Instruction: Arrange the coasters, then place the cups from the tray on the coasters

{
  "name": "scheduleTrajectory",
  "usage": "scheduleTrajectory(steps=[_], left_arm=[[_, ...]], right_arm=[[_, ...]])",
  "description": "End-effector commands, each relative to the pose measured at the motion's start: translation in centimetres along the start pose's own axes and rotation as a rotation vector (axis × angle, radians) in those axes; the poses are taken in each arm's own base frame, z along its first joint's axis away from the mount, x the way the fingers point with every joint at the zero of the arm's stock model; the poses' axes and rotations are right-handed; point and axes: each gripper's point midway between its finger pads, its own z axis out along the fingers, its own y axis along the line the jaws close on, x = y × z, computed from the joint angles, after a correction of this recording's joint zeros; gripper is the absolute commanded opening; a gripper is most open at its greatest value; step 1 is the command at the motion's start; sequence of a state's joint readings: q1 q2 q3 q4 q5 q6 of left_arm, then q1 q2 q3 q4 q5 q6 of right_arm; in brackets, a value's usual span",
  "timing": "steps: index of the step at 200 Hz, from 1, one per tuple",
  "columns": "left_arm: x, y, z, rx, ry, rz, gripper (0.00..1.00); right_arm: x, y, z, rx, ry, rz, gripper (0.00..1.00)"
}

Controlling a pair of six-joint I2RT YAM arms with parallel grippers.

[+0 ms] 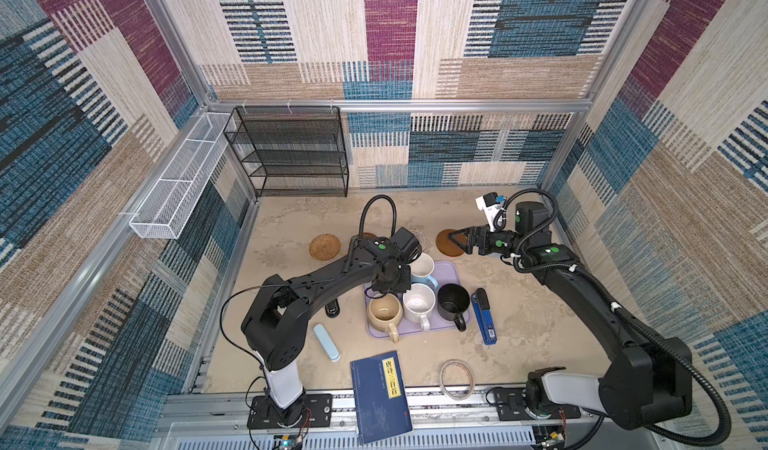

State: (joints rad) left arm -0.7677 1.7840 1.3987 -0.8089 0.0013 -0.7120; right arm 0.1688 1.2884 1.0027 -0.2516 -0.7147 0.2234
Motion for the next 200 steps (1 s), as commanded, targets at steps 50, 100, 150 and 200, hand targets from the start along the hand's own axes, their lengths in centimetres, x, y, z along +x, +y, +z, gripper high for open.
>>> scheduleTrajectory(steps=[50, 100, 150, 200], left_arm=[[-0.1, 0.7, 0.7, -0.048, -0.002, -0.013, 0.28], [-0.1, 0.6, 1.1, -0.051, 0.006, -0.009, 0.27], [-0.2, 0.4, 1.4, -0.046, 0.016, -0.006, 0.24], [-0.1, 0.3, 1.7, -0.045, 0.024, 0.0, 0.24]], right_arm=[[-0.2, -0.7, 0.3, 0.028, -0.011, -0.017, 0.91], [-0.3, -1.0, 0.4, 0.042, -0.012, -0.014, 0.91], [-0.3, -1.4, 0.5, 0.062, -0.013, -0.013, 0.91], [-0.4, -1.6, 0.5, 0.074, -0.015, -0.016, 0.9]])
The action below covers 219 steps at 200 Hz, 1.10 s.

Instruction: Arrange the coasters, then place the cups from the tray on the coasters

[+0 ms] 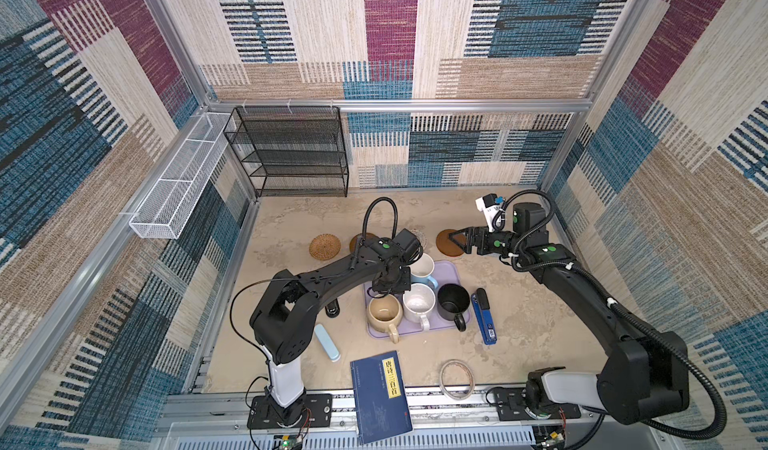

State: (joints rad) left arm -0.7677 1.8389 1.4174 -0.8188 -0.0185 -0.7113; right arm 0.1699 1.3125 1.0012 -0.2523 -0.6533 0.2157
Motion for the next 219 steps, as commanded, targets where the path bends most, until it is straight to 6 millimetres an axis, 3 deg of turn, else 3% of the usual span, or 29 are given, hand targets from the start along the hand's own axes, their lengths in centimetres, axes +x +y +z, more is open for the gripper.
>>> scheduleTrajectory(steps=[1, 52, 83, 114, 120, 219], left_arm=[[-0.1, -0.1, 0.2, 0.0, 0.003, -0.001, 0.24], [0.0, -0.3, 0.3, 0.006, 0.012, 0.004, 0.22], [-0.3, -0.6, 0.0, 0.018, 0.004, 0.009, 0.06], [-0.1, -0.5, -0.4, 0.021, 0.004, 0.01, 0.05], [-0.1, -0.5, -0.6, 0.02, 0.001, 0.013, 0.0], [-0.8, 0.9, -3.3, -0.016, -0.071, 0.047, 0.0]], right_arm=[[-0.7, 0.0, 0.0, 0.011, -0.021, -0.025, 0.9], [-0.3, -0.4, 0.2, 0.021, -0.009, -0.019, 0.9], [-0.2, -0.5, 0.2, 0.024, -0.008, -0.018, 0.9], [-0.3, -0.4, 0.0, 0.025, -0.013, -0.02, 0.9], [-0.3, -0.4, 0.0, 0.026, -0.013, -0.021, 0.9], [-0.4, -0.1, -0.1, 0.012, -0.02, -0.025, 0.89]])
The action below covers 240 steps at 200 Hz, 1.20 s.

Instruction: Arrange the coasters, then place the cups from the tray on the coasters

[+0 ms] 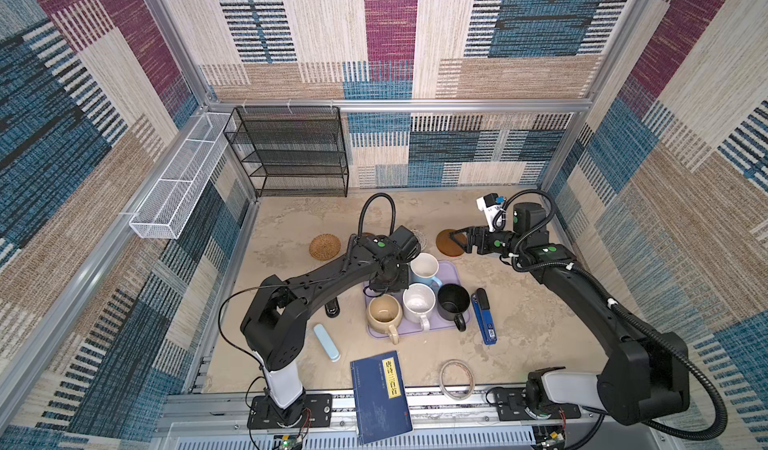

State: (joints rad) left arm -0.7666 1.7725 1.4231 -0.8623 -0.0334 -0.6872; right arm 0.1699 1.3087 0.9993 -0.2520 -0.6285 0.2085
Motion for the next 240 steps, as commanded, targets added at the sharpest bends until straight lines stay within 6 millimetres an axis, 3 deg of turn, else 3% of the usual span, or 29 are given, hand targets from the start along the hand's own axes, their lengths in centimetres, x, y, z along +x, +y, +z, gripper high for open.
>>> scheduleTrajectory(steps=[1, 27, 47, 55, 88, 116, 180, 240], left_arm=[[-0.6, 0.5, -0.8, -0.022, -0.039, 0.026, 0.0], [-1.0, 0.4, -1.8, -0.007, -0.065, 0.032, 0.0], [-1.8, 0.3, -3.2, 0.021, -0.108, 0.05, 0.0], [-2.0, 0.3, -3.8, 0.029, -0.125, 0.054, 0.0], [-2.6, 0.4, -5.8, 0.084, -0.152, 0.059, 0.0], [-3.0, 1.6, -7.1, 0.09, -0.165, 0.053, 0.0], [-4.3, 6.2, -8.0, 0.102, -0.164, 0.001, 0.0], [-7.2, 13.0, -6.9, -0.025, -0.201, -0.038, 0.0]], right_arm=[[-0.3, 0.3, 0.0, -0.012, -0.013, -0.017, 0.89], [0.0, 1.5, 0.1, -0.065, -0.004, -0.031, 0.89], [0.5, 3.7, 0.6, -0.13, 0.015, -0.088, 0.92], [0.6, 4.5, 0.8, -0.151, 0.018, -0.105, 0.99], [1.4, 8.4, 1.5, -0.275, 0.043, -0.158, 1.0], [2.1, 11.3, 2.4, -0.338, 0.038, -0.215, 1.0], [3.2, 15.4, 6.5, -0.359, 0.067, -0.26, 1.0], [2.4, 18.0, 11.9, -0.358, 0.068, -0.252, 1.0]])
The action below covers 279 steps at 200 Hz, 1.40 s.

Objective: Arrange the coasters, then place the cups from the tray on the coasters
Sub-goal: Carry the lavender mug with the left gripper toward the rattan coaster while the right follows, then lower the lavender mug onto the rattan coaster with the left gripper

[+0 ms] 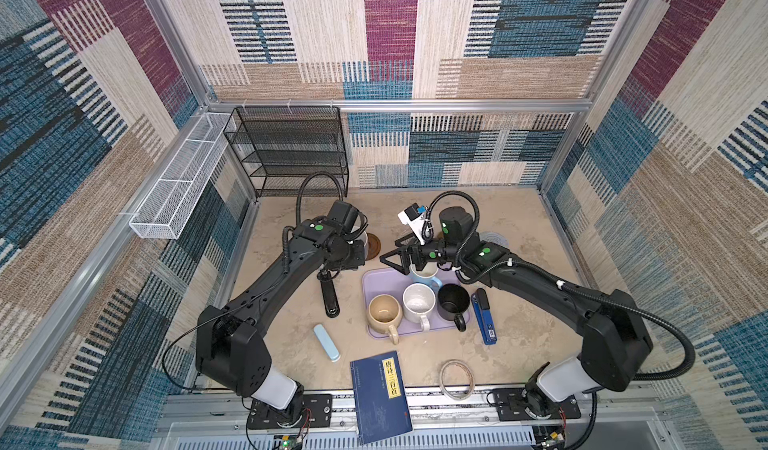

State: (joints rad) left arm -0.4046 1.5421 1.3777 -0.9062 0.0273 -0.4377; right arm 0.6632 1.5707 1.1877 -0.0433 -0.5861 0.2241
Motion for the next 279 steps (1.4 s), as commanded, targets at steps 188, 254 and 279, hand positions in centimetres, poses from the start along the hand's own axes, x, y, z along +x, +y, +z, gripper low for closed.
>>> scheduleTrajectory(steps=[188, 254, 279], left_arm=[[-7.8, 9.9, 4.8, -0.081, 0.02, 0.062, 0.0], [-7.4, 10.3, 6.2, -0.072, 0.056, 0.048, 0.0], [-7.3, 10.7, 6.5, -0.065, 0.067, 0.037, 0.0]], right_arm=[[-2.3, -6.3, 10.9, 0.067, 0.078, 0.067, 0.99], [-1.8, -6.3, 11.6, 0.049, 0.101, 0.07, 1.0], [-1.2, -6.3, 11.9, 0.047, 0.121, 0.071, 1.0]])
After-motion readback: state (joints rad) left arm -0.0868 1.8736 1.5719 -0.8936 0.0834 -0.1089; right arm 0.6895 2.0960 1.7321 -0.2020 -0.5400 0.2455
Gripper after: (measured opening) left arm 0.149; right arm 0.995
